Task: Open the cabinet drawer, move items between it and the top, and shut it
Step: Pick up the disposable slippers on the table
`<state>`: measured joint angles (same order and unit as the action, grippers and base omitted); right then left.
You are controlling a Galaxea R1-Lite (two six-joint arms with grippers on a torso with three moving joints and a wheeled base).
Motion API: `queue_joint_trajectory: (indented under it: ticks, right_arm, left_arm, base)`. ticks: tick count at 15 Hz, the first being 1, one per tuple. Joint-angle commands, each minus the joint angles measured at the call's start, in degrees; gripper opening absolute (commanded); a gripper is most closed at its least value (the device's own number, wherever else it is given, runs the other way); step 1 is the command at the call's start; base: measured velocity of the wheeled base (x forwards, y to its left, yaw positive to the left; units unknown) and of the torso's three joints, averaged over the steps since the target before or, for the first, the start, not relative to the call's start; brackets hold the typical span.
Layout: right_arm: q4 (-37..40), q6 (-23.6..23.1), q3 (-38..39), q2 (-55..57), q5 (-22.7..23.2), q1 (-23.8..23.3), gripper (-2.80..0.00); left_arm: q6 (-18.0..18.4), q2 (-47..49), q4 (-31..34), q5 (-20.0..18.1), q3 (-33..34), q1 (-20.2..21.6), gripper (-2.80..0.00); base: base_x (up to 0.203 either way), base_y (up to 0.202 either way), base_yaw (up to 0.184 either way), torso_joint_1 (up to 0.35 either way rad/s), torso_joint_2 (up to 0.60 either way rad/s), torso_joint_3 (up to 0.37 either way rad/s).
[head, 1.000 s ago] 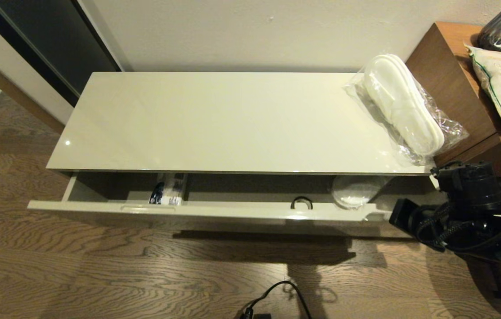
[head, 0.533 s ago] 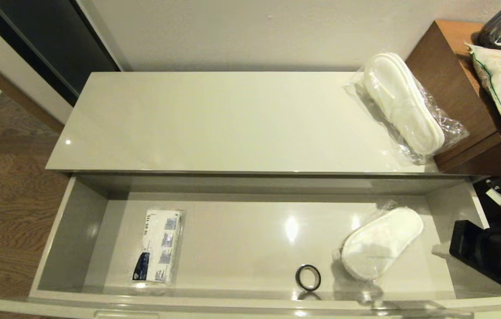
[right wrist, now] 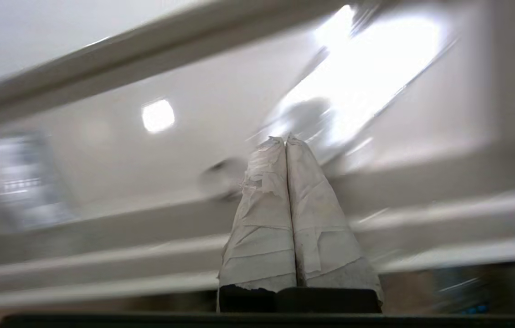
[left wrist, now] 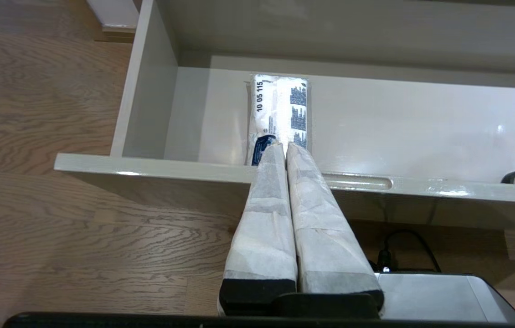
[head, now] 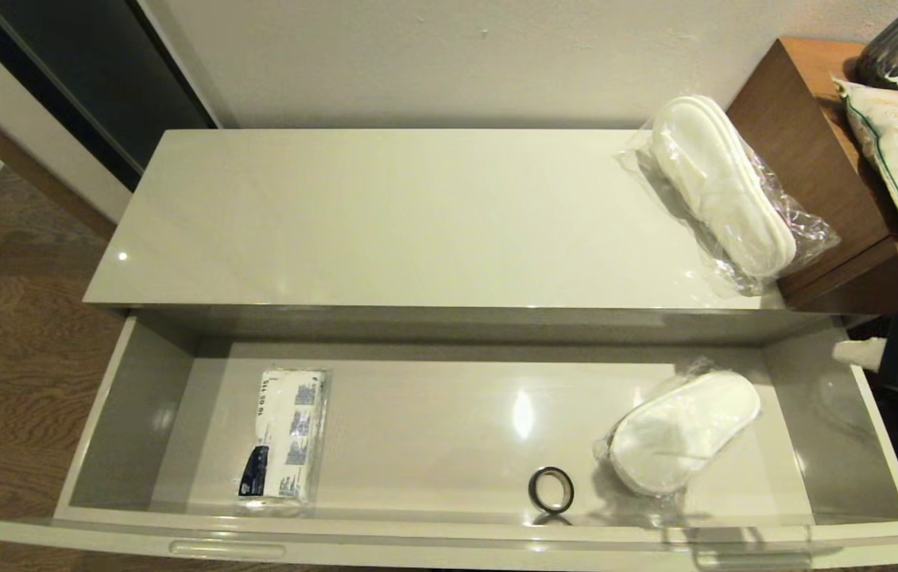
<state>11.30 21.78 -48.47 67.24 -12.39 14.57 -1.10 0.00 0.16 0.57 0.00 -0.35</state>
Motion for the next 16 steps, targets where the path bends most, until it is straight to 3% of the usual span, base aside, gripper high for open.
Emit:
queue_joint_trajectory:
  ticks: [1, 5, 10, 12, 16]
  right_arm:
    - [0.53, -9.74, -1.92, -2.23, -9.76, 2.56, -2.80]
    - [-0.56, -9.76, -2.79, 1.20, -18.29, 4.08, -2.80]
    - [-13.91, -9.90, -4.07, 8.54, -16.99, 7.22, -2.80]
    - [-17.13, -12.90, -4.06, 12.00, -17.01, 7.12, -2.80]
    - [-20.35, -20.33, -5.03, 15.68, -18.21, 0.15, -2.80]
  left_arm:
    - [-0.05, 0.00, 0.02, 0.04, 0.01, 0.00, -2.80]
    - [-0.05, 0.00, 0.02, 0.04, 0.09, 0.00, -2.80]
    - [-0.05, 0.00, 0.02, 0.04, 0.09, 0.00, -2.80]
    - [-0.05, 0.00, 0.02, 0.04, 0.00, 0.00, -2.80]
    - [-0.05, 0.00, 0.02, 0.04, 0.08, 0.00, -2.80]
  base:
    - [0.000, 0.000, 0.000, 0.000, 0.00, 0.000]
    - [0.000, 0.000, 0.000, 0.000, 0.00, 0.000]
    - [0.000, 0.000, 0.000, 0.000, 0.00, 0.000]
    - [0.000, 0.000, 0.000, 0.000, 0.00, 0.000]
    - [0.000, 0.000, 0.000, 0.000, 0.00, 0.000]
